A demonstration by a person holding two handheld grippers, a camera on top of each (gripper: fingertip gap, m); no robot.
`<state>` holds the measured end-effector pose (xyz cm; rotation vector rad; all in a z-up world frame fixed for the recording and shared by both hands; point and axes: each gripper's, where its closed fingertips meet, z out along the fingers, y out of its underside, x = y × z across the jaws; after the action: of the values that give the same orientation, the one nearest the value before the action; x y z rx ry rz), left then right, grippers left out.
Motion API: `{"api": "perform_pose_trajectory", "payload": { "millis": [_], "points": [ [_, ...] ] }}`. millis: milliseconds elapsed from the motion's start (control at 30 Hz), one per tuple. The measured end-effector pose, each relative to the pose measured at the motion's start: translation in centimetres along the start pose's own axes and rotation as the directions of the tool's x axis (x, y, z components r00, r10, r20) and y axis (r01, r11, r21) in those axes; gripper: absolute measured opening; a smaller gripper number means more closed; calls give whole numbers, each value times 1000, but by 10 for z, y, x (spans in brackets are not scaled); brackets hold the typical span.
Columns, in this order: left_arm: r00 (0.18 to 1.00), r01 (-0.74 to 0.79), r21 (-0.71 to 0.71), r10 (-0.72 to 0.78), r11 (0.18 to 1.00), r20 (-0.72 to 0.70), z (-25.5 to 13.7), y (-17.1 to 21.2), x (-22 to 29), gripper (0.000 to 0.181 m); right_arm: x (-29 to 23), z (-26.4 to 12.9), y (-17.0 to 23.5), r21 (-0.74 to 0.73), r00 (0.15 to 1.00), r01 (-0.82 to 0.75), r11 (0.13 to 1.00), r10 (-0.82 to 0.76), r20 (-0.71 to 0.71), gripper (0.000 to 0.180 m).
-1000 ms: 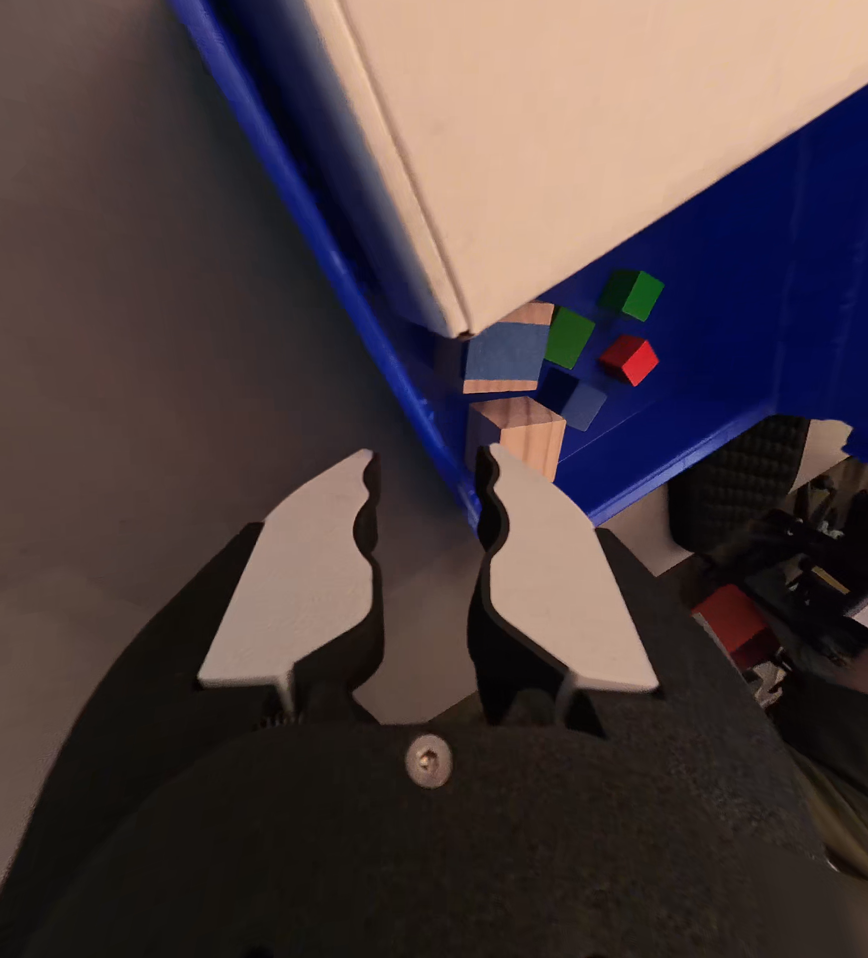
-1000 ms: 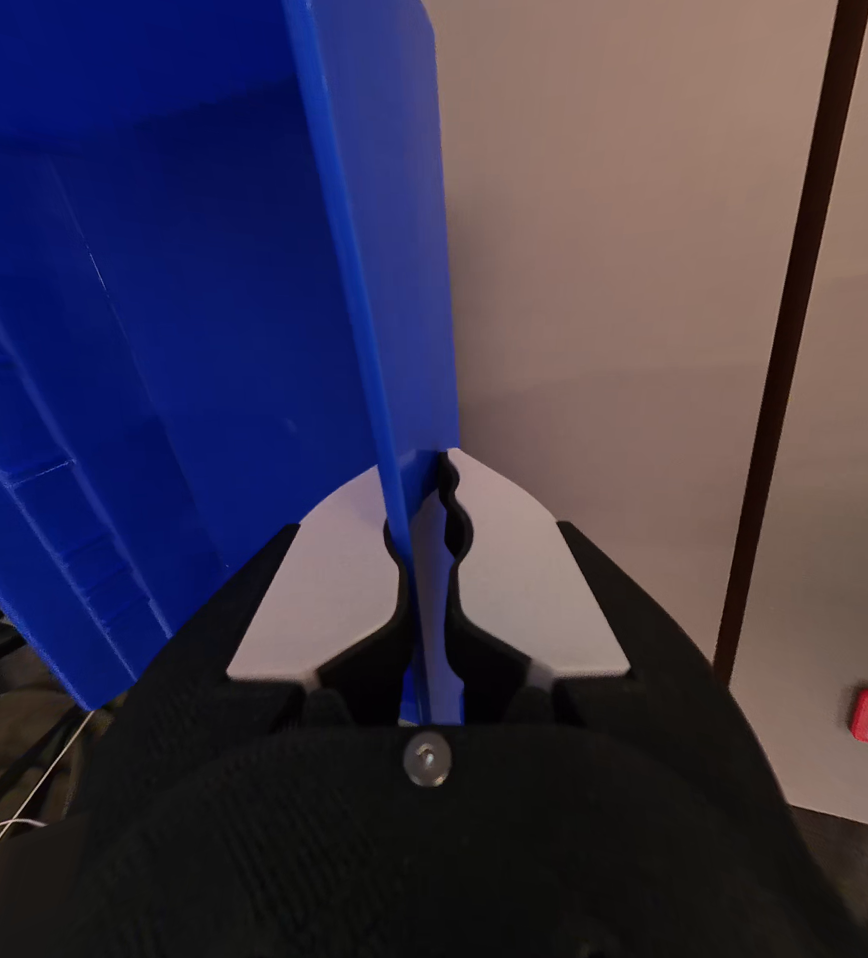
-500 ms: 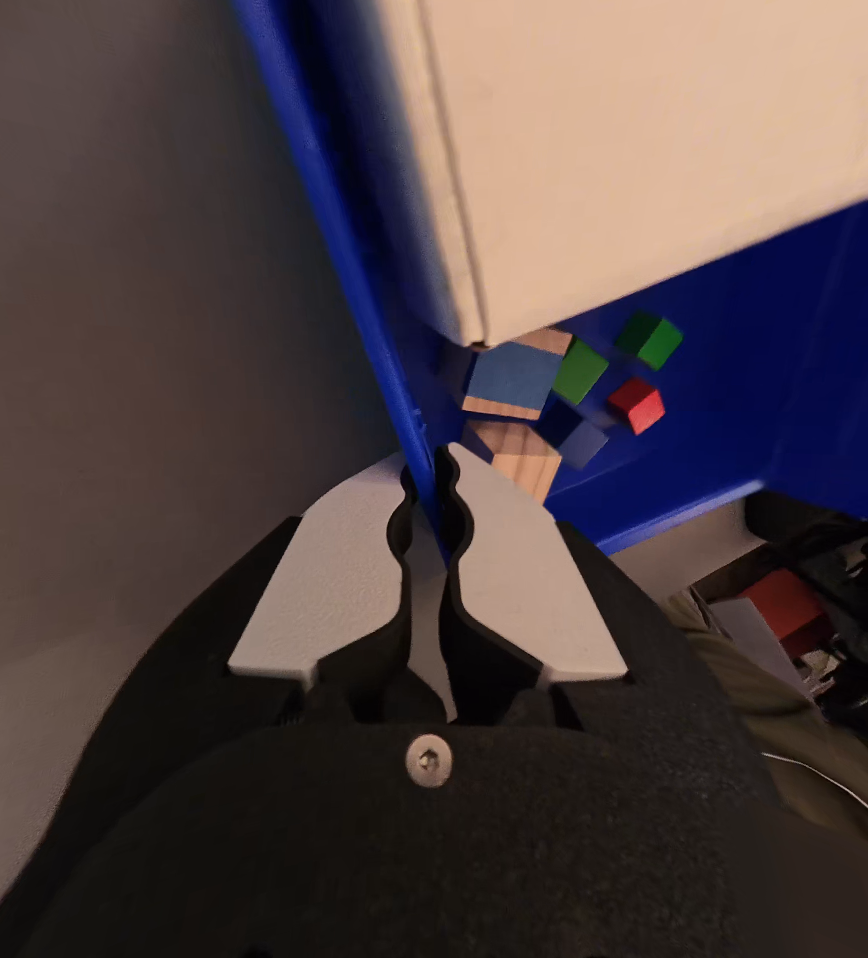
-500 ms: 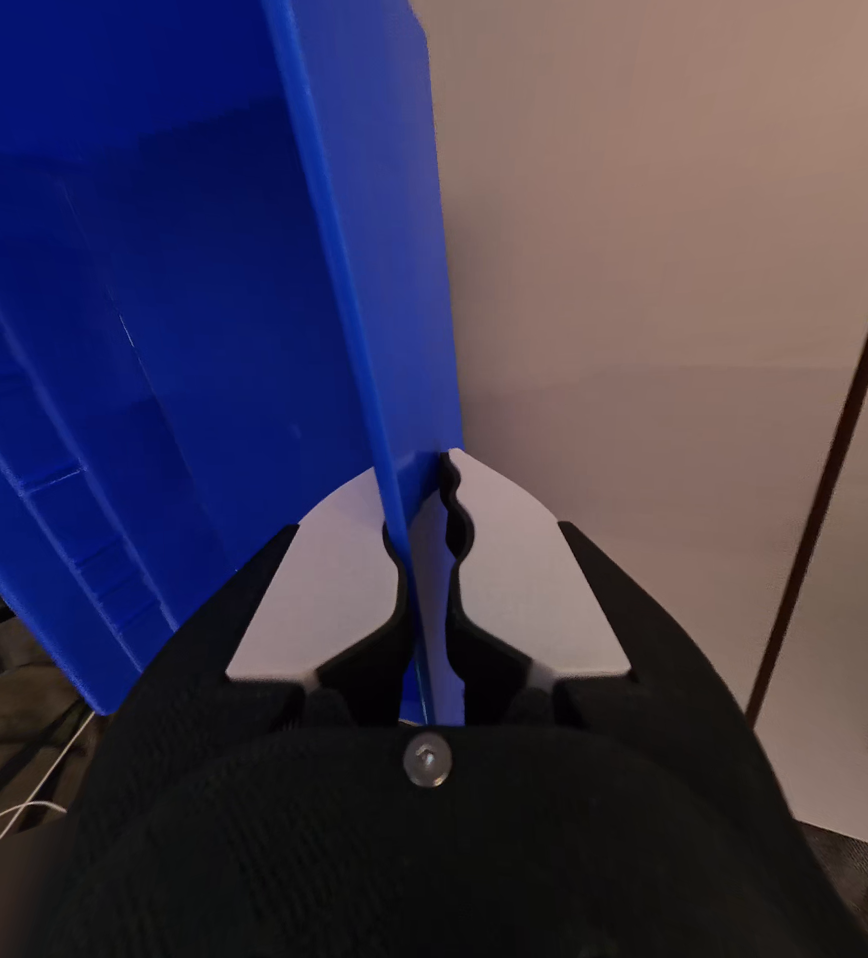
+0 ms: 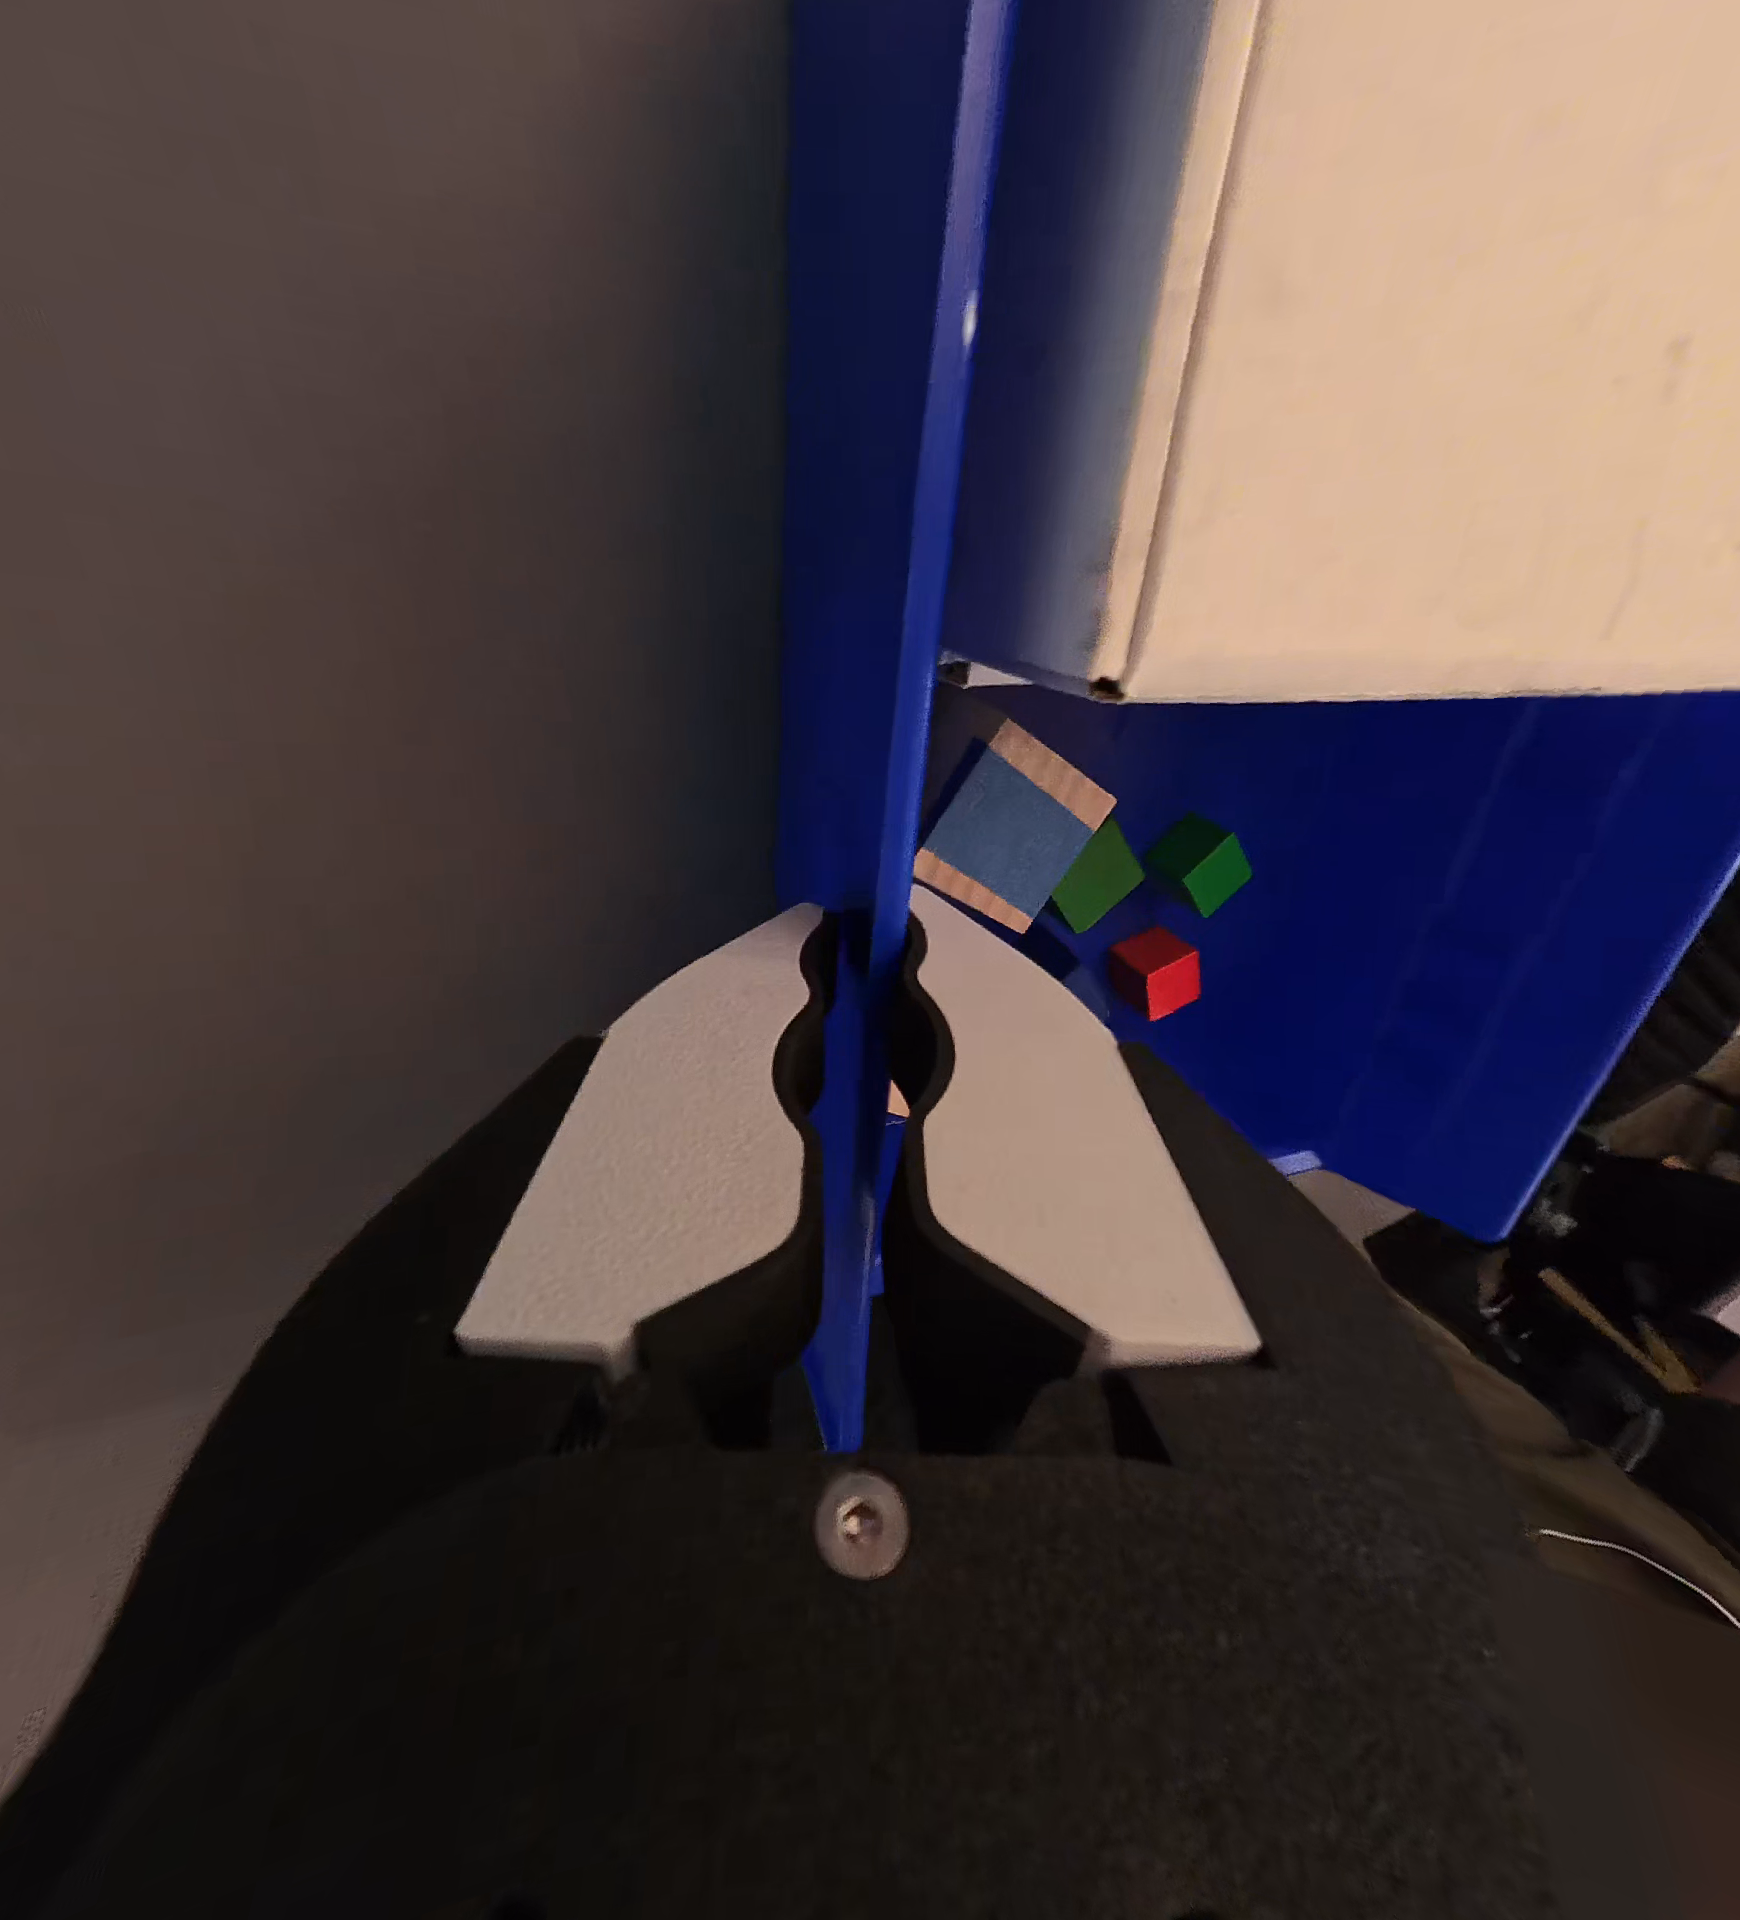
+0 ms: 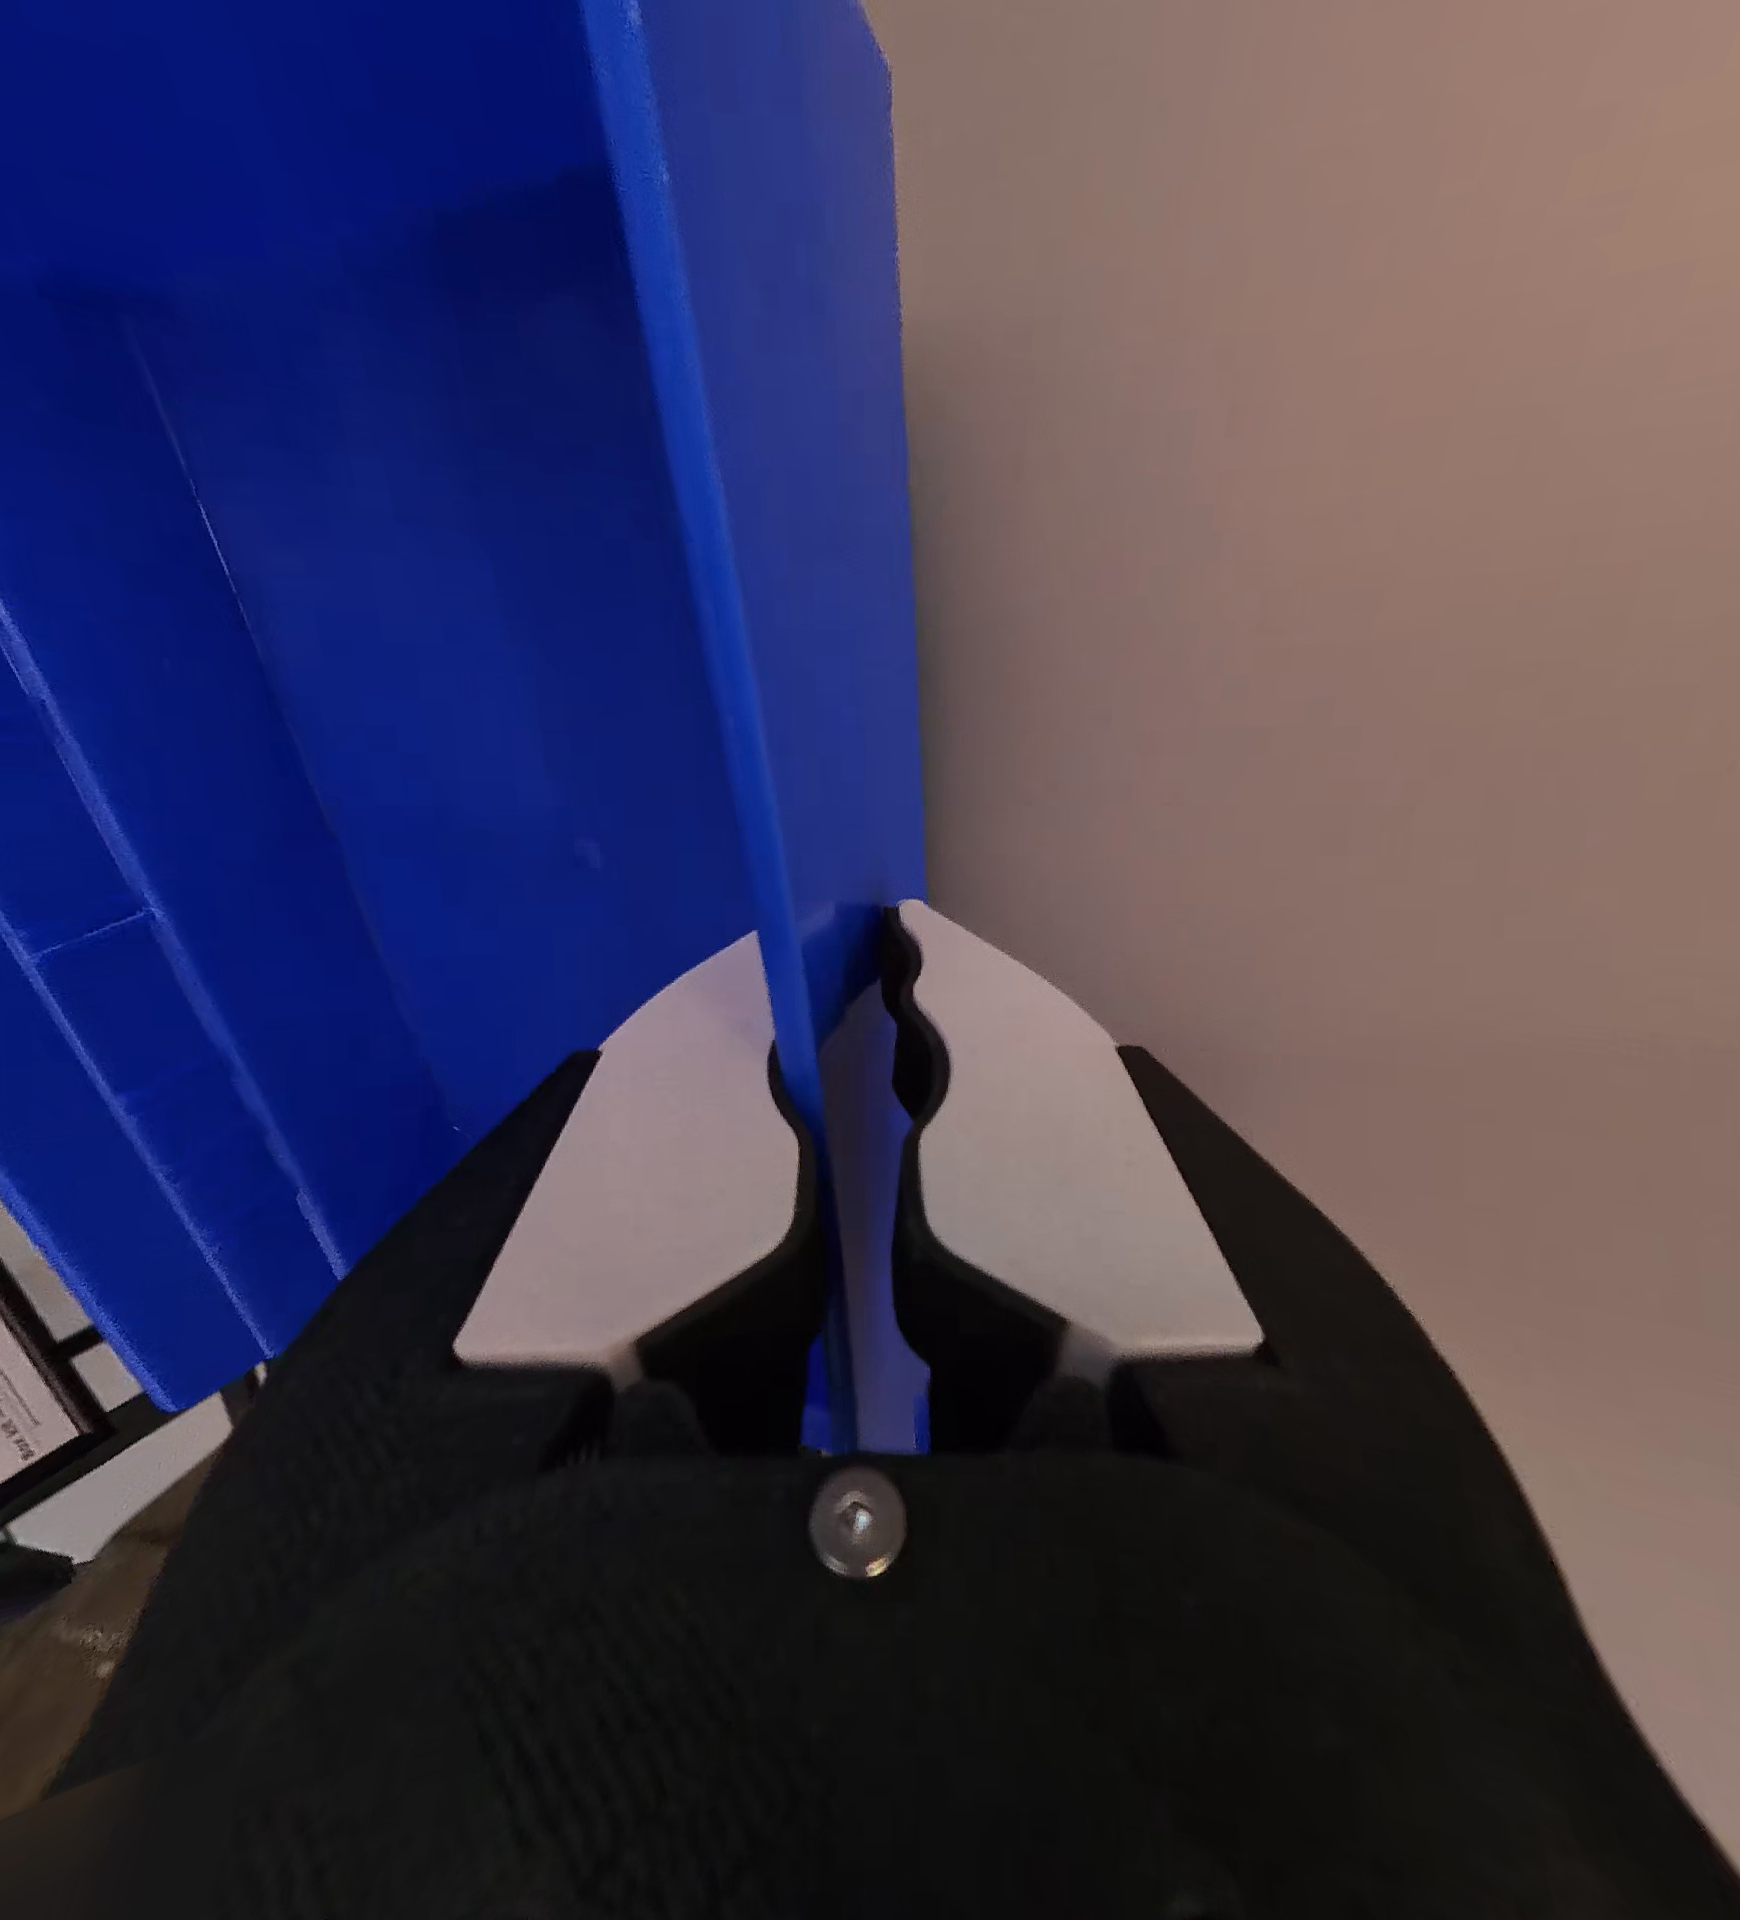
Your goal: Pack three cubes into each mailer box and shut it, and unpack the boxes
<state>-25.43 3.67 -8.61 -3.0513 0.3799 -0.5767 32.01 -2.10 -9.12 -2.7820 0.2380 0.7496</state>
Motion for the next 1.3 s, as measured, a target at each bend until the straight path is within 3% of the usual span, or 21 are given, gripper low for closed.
{"api": "perform_pose_trajectory", "payload": {
  "millis": [433, 900, 1300],
  "points": [
    [996, 83, 68, -84, 994, 16, -33, 32, -76, 7, -7, 36, -12, -39, 988, -32, 999, 26, -151, 9],
    [994, 110, 95, -110, 989, -8, -38, 36, -91, 7, -3, 41, -15, -72, 971, 28, 997, -45, -236, 8],
    [991, 118, 112, -124, 987, 44, -43, 45, -103, 6, -4, 38, -7, -119, 975, 51, 992, -76, -208, 12]
  ]
}}
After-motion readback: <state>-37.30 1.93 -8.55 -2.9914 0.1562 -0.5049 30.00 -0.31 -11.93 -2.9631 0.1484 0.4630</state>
